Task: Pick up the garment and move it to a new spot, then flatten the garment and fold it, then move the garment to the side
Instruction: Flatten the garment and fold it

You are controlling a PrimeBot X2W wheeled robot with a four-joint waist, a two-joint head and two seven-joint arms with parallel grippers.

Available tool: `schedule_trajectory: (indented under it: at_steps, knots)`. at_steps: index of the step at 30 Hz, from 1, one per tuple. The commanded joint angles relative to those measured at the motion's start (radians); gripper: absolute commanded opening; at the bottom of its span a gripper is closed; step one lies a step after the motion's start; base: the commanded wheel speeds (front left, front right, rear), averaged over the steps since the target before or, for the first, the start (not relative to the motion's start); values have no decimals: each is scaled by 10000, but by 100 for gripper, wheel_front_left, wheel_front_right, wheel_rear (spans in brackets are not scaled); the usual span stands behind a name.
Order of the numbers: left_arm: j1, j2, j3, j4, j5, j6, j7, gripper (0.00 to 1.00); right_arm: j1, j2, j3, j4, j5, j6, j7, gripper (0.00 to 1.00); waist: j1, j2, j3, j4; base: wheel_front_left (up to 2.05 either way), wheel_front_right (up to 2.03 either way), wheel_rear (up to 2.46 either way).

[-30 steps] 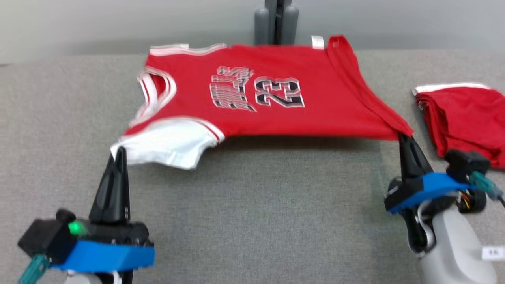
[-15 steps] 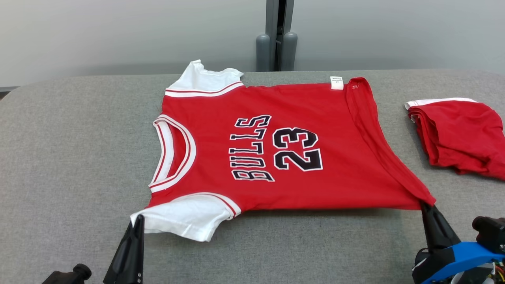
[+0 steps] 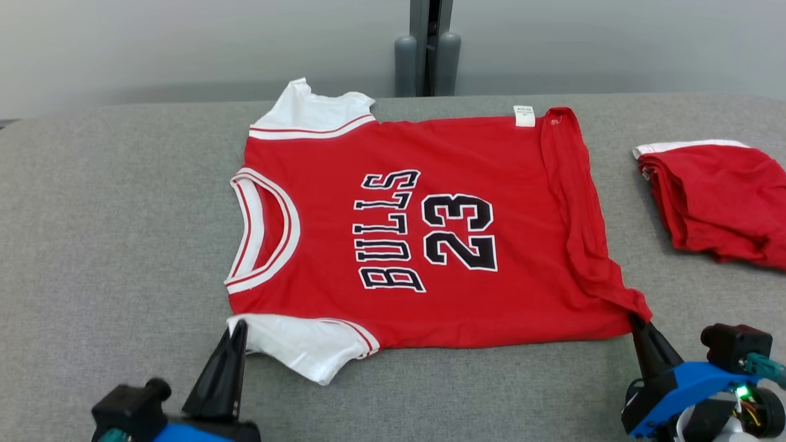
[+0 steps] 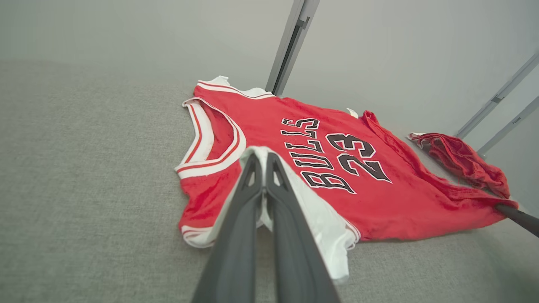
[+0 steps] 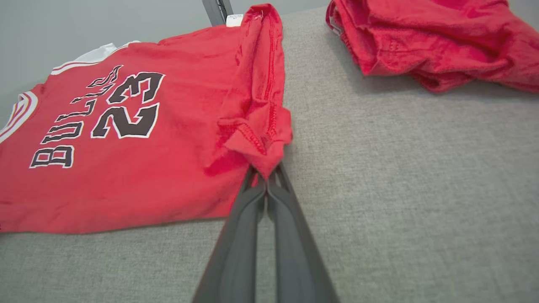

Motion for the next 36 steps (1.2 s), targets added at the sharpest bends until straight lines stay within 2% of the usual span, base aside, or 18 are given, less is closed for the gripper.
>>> schedule_trajectory:
  at_steps: [1, 12, 18, 23, 24, 25, 26, 27, 28, 29, 36]
  knots:
    - [-502, 72, -61, 124, 163, -91, -7, 0, -267, -29, -7, 81, -100, 1, -12, 0, 0, 0, 182, 70, 0, 0, 0]
    - [-4165, 59, -282, 1511, 1176, -375, -631, 0, -2094, -30, 166, 40, -189, 1, -88, 0, 0, 0, 1360, -9, 0, 0, 0]
    - [-5733, -151, -291, 2918, 1287, -502, -1135, 0, -3262, -25, 173, 810, -317, 1, -393, 0, 0, 0, 1892, -162, 0, 0, 0]
    - [-6444, -234, -422, 4058, 1353, -601, -1368, 0, -3841, -28, 327, 1562, -329, 1, -784, 0, 0, 0, 2091, -255, 0, 0, 0]
    - [-6541, -263, -423, 4233, 1344, -619, -1427, 0, -3928, -31, 331, 1674, -349, 1, -890, 16, 0, 0, 2103, -273, 0, 0, 0]
    - [-6607, -293, -407, 4375, 1339, -618, -1461, 0, -3988, -28, 333, 1792, -301, 1, -1006, 41, 0, 0, 2104, -284, 0, 0, 0]
    - [-6667, -325, -378, 4466, 1372, -591, -1555, 22, -4050, -28, 319, 1890, -241, 1, -1173, 99, 0, 0, 2097, -290, 0, 0, 0]
    - [-6721, -352, -358, 4521, 1413, -598, -1622, 52, -4098, -28, 340, 1955, -220, 1, -1345, 100, 0, 0, 2082, -293, 0, 0, 0]
    - [-6751, -379, -340, 4555, 1417, -615, -1689, 95, -4122, -28, 321, 2045, -209, 1, -1491, 100, 0, 0, 2055, -295, 0, 0, 0]
    - [-6756, -428, -299, 4628, 1472, -652, -1771, 100, -4149, -28, 301, 2216, -318, 1, -1722, 100, 0, 0, 1970, -292, 0, 0, 0]
    - [-6227, -604, -90, 4503, 1562, -689, -1844, 100, -3814, -29, 460, 2367, -269, 1, -2321, 100, 0, 0, 1553, -280, 0, 0, 0]
